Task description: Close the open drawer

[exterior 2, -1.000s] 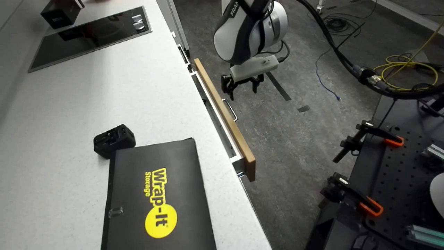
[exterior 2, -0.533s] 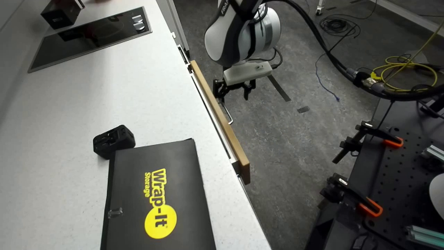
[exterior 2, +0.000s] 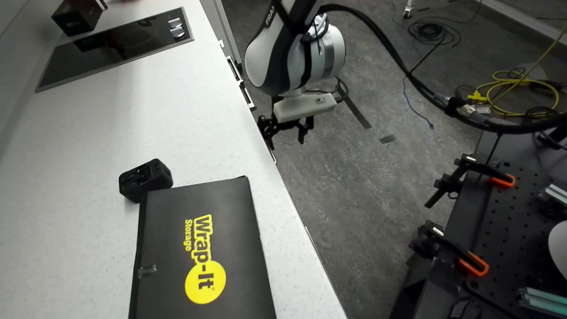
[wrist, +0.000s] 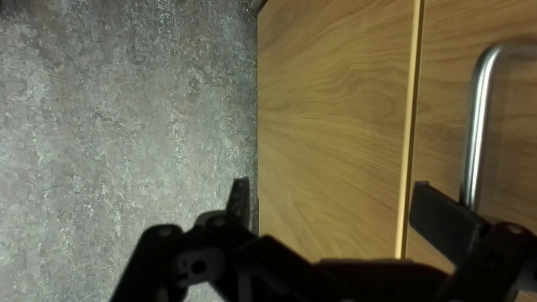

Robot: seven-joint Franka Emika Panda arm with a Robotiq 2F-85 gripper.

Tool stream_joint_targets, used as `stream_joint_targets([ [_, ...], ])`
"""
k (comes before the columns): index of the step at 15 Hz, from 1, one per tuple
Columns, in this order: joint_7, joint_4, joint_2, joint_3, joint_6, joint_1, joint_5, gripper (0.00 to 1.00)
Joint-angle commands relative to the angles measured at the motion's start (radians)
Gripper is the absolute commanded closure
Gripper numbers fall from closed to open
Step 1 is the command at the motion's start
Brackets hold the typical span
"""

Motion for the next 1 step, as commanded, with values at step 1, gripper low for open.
stream_joint_targets([
  [1, -0.011, 0.004, -0.001, -0.017, -0.006, 0.018, 0.019, 0.00],
])
